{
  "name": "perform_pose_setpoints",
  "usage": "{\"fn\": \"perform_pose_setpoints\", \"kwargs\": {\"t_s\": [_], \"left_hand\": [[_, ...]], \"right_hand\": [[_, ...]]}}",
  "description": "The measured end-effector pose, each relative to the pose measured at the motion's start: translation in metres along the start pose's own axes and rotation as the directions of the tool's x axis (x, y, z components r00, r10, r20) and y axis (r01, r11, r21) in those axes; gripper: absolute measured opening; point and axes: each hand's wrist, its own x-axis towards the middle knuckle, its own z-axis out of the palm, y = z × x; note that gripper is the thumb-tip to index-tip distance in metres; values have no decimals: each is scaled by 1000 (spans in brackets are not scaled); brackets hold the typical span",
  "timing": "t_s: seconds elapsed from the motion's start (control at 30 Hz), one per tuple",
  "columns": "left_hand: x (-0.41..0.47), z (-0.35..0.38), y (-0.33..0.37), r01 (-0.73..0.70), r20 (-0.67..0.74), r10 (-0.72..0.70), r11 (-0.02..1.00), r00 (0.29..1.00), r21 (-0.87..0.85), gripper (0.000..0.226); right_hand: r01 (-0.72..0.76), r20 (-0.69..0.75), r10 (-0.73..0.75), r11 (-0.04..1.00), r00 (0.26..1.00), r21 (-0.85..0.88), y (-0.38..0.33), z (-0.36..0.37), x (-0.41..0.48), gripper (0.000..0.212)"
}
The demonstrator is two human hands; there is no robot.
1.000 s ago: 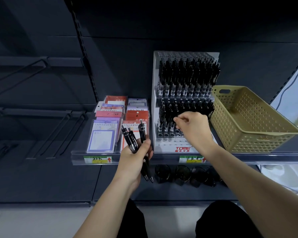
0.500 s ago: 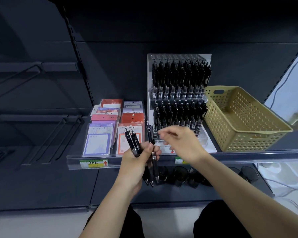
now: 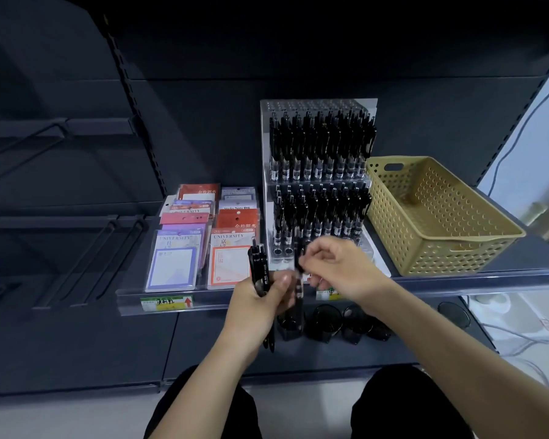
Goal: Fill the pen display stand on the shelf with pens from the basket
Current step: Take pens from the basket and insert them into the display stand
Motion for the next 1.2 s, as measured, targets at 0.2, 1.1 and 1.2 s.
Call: {"fn": "perform_pose_setpoints", "kwargs": {"t_s": [0.2,1.1,1.2], "left_hand": [[7,-6,5,-15,-91,9,997,996,-69,18],[4,-7,17,117,-105,-136,978,985,-170,25],[2,-5,18,97,-95,-113,983,989,-156,12]], "right_hand": [[133,-388,-125,991,913,-7,-18,-42,17,2],[68,-366,-229,912,902,-404,11,-16,54,14],[89,-417,-223,944,881,-316,10,-14,42,11]]}}
